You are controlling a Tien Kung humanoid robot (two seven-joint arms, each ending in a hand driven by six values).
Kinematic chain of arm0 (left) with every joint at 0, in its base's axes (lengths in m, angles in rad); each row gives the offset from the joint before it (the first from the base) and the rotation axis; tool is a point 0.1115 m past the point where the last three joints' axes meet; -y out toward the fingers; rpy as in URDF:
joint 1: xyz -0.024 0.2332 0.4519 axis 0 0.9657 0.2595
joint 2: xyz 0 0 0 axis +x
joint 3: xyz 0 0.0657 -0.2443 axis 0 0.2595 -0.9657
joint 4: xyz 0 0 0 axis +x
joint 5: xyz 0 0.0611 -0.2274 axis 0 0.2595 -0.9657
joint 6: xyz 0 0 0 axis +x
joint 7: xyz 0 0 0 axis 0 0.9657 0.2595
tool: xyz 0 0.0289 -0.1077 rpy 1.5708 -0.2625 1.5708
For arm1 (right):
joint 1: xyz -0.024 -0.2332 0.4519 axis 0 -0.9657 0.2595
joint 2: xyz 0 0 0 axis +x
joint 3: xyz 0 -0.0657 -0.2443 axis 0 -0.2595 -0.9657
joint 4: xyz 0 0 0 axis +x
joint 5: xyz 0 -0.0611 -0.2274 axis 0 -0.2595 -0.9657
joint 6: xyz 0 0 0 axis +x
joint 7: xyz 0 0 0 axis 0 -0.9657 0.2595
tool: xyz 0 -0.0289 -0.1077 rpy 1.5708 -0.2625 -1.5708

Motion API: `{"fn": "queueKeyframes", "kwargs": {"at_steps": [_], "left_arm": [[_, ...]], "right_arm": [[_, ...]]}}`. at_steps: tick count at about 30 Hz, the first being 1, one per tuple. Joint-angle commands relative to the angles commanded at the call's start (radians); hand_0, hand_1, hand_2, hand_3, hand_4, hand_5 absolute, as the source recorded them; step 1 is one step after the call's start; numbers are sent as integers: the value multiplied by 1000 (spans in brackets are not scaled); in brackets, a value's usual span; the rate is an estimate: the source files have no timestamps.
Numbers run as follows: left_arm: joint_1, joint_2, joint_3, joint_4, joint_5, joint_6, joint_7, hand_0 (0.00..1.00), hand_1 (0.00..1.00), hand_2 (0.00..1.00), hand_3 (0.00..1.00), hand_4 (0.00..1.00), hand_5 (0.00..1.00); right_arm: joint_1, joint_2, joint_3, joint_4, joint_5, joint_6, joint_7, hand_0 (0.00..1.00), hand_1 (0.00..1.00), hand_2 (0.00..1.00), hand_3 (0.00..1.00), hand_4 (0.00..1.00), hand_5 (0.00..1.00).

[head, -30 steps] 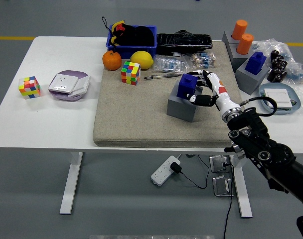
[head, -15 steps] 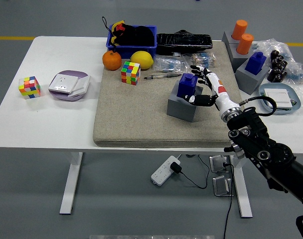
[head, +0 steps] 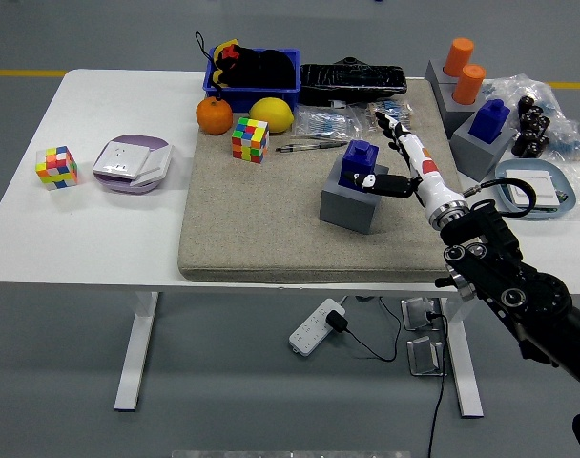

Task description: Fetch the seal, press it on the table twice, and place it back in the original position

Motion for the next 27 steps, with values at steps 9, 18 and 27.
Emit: {"fn": "queueKeyframes", "kwargs": {"at_steps": [9, 18, 27], "left_arm": [[3, 3, -10, 1, 5, 1, 0, 825, 790, 755, 813, 728, 367], [1, 5, -15, 2, 9, 3, 1, 825, 789, 757, 813, 728, 367], [0, 7, -25, 1, 16, 9, 0, 825, 790, 757, 812, 728, 367]], "right_arm": [[-69, -70, 102, 74, -22, 17, -16, 998, 998, 998, 998, 998, 399], [-162, -161, 246, 161, -63, 48, -47, 986, 967, 963, 998, 998, 394], [-234, -225, 355, 227, -65, 69, -62, 968, 942, 951, 955, 998, 385]]}}
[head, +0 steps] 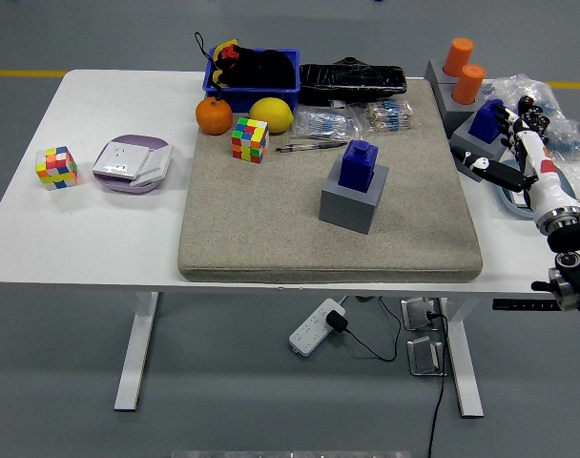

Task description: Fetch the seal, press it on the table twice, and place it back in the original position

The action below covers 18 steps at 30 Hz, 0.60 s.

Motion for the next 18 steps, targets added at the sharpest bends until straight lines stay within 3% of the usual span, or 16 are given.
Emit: {"fn": "queueKeyframes", "kwargs": {"at_steps": [1, 18], "left_arm": [[0, 1, -1, 0, 1, 1, 0, 824, 789, 756, 812, 728, 367], [1, -1, -15, 1, 9, 3, 0, 824, 790, 754, 812, 728, 368]], "right_arm": [[-8, -4, 11, 7, -5, 1, -3, 949, 922, 927, 917, 998, 357], [-68, -13, 116, 75, -31, 26, -24, 935, 906, 915, 908, 998, 348]]}}
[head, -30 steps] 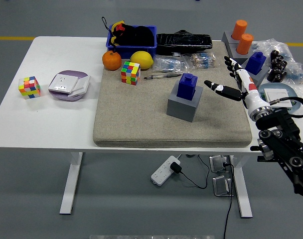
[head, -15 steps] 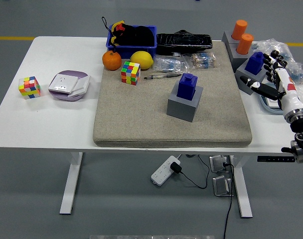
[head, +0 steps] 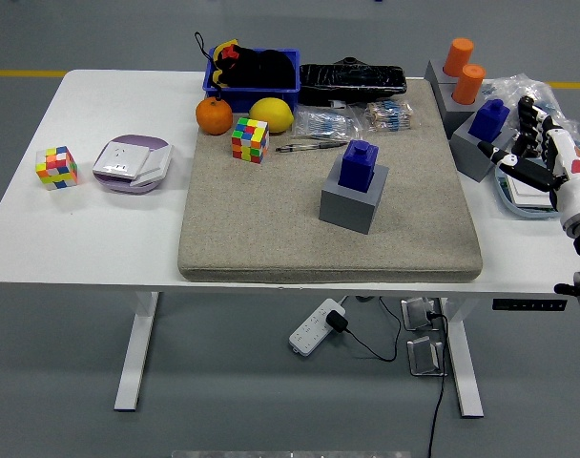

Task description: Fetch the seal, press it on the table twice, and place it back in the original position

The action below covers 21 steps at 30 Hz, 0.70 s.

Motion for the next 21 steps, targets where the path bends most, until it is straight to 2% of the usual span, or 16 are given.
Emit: {"fn": "queueKeyframes", "kwargs": {"at_steps": [21], "left_arm": [[-3, -2, -9, 2, -1, -2, 2, 824, 790, 755, 812, 725, 375]], "right_arm": [[-18, -2, 27, 8, 3, 0, -5, 923, 896, 905, 902, 998, 312]]}}
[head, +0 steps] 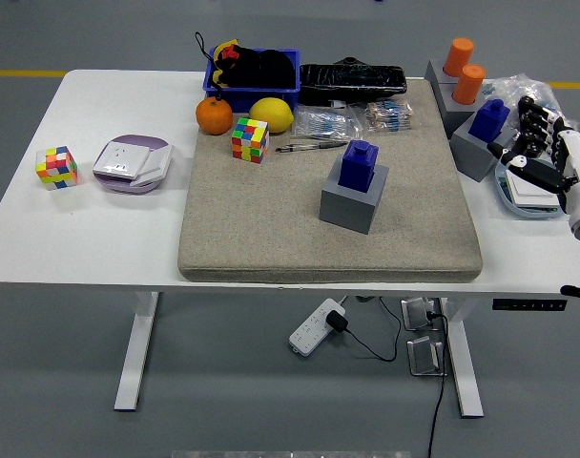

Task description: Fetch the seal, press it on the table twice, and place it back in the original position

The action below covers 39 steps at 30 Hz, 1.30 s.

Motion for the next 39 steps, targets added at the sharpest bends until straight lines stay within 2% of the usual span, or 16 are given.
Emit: {"fn": "queueKeyframes", "kwargs": {"at_steps": [39], "left_arm": [[0, 0, -5, 1, 2, -1, 0, 823, 789, 754, 811, 723, 371]], "right_arm": [[6, -4, 6, -7, 2, 0, 0, 917, 888, 894, 896, 998, 262]]}}
